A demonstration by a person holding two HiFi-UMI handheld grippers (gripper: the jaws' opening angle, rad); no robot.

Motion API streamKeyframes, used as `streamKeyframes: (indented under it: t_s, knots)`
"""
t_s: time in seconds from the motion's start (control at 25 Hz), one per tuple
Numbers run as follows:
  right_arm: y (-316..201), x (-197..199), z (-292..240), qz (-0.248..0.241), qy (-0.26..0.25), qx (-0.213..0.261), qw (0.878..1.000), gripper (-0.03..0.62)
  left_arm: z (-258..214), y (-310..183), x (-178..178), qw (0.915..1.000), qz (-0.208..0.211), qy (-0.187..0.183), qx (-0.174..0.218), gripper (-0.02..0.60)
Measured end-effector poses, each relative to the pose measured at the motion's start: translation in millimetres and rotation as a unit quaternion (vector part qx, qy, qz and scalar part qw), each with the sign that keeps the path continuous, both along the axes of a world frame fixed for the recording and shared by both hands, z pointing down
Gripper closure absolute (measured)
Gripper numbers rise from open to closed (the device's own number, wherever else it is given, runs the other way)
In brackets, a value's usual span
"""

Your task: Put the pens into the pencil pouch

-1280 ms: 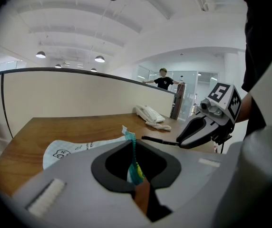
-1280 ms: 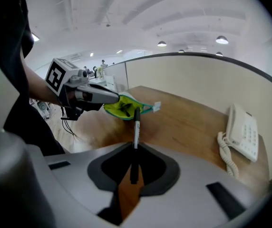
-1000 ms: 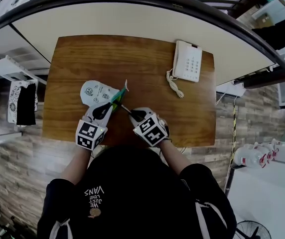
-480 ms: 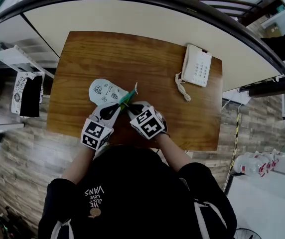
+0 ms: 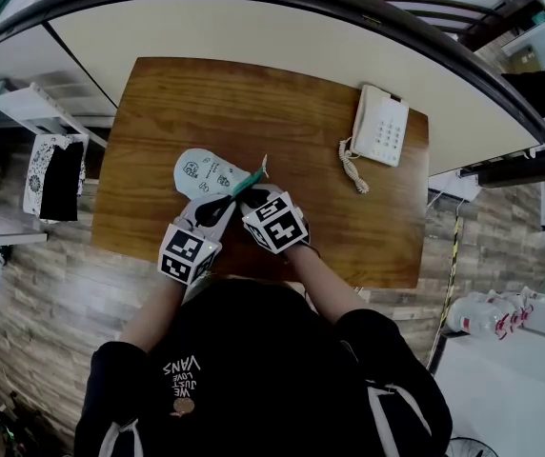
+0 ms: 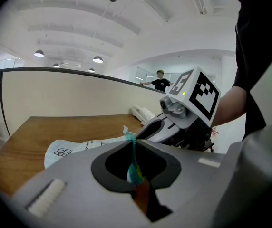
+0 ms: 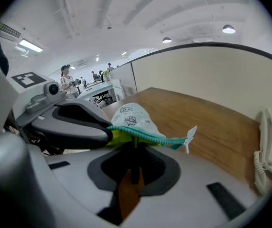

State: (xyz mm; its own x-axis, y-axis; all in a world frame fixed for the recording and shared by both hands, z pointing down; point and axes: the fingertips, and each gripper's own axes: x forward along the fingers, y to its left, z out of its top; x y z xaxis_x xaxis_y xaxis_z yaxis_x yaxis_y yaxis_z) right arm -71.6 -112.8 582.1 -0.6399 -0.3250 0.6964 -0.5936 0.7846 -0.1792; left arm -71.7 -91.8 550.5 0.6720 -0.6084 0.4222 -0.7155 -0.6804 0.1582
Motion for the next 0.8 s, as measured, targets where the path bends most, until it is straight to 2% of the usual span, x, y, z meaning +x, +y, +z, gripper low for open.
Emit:
streamKeyframes:
  t_s: [0.16, 0.32, 0.44, 0.6, 0.8]
  knots:
    - [-8.5, -1.4, -5.6, 0.018, -0.021, 0.017, 0.999, 0.540, -1.2, -1.6, -2.2, 0.9999, -0.008, 0.011, -0.002, 0.551]
    - [-11.1, 3.5, -12.6, 0.033, -0.037, 0.028, 0.998, 0.511, -3.2, -6.5, -6.5, 0.9997, -0.016, 0.019, 0.000, 0.551]
    - [-13.2, 10.9, -21.5, 0.054, -0.055, 0.038, 0.996, 0.503, -8.6, -12.3, -9.5, 0.9986, -0.033, 0.041, -0.006, 0.551]
    - [-15.3, 26.4, -33.2, 0.096, -0.074, 0.042, 0.992, 0.503, -18.9, -21.2, -13.9, 0.9953, -0.060, 0.075, -0.012, 0.551]
    - [-15.3, 50.7, -37.3, 0.157, -0.079, 0.051, 0.983, 0.505, -21.6, -30.6, -23.3, 0.9933, -0.082, 0.081, -0.008, 0.551]
